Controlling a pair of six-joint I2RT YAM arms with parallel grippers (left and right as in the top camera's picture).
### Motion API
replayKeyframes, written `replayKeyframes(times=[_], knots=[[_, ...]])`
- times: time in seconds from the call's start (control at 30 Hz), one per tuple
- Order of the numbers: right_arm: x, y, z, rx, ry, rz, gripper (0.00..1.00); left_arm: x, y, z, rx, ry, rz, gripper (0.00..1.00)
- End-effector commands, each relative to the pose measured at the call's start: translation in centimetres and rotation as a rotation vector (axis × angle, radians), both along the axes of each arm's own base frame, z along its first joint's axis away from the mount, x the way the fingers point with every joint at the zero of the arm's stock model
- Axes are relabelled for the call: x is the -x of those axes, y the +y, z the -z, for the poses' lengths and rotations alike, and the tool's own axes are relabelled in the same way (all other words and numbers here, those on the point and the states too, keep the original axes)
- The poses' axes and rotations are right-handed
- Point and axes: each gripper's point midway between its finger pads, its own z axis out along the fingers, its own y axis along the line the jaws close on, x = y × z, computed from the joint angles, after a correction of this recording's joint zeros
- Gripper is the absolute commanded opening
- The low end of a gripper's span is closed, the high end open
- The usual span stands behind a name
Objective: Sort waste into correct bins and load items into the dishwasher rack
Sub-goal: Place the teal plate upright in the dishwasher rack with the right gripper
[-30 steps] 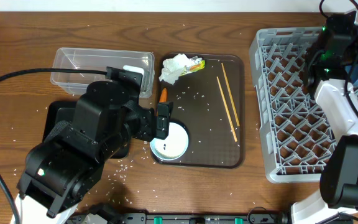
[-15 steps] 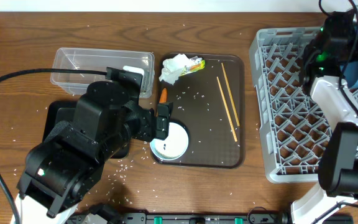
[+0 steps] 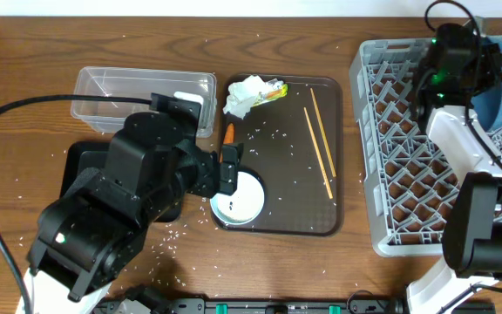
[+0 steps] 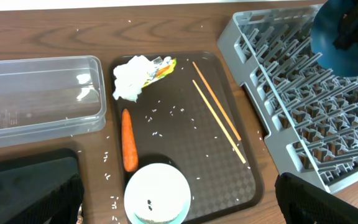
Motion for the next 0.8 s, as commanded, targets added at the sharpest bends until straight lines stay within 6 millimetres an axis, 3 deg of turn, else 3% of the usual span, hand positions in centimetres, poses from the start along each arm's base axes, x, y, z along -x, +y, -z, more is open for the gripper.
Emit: replayKeyframes(times=[0.0,0.03,0.07,0.17,0.37,0.57,0.77], knots=[[-0.2,0.2,0.7,-0.027,-0.057,-0.004,0.42,-0.2,0.1,-0.3,-0.008,-0.005,-0.005,0.99],[-0.3,0.3,0.4,-0.030,-0.095,-0.006,0.56,-0.1,0.2,-0.2,-0.011,0.000,-0.005,0.99],[-0.4,0.5,0.1,-0.030,-0.124,-0.006,0.63,-0.1,0.2,-0.1,-0.013,0.003,-0.005,0.99],[-0.7,1.6,-0.8,-0.029,-0.174,-0.027,0.76,0.1,0.3,0.0,-0.019,0.008,-0.003,0.98],[-1.6,5.5,-2.3,-0.041,-0.200,-0.126,0.86,1.4,1.1,-1.3,-0.022,-0.051,0.022,0.98],[-2.1,8.6,-0.7,-0.078,-0.160,-0.194,0.89,3.1,2.2,-3.0,0.015,-0.112,0.021,0.98],[-3.0,13.3,1.3,-0.150,-0.129,-0.324,0.94,4.3,2.9,-2.5,-0.001,-0.086,0.021,0.98]])
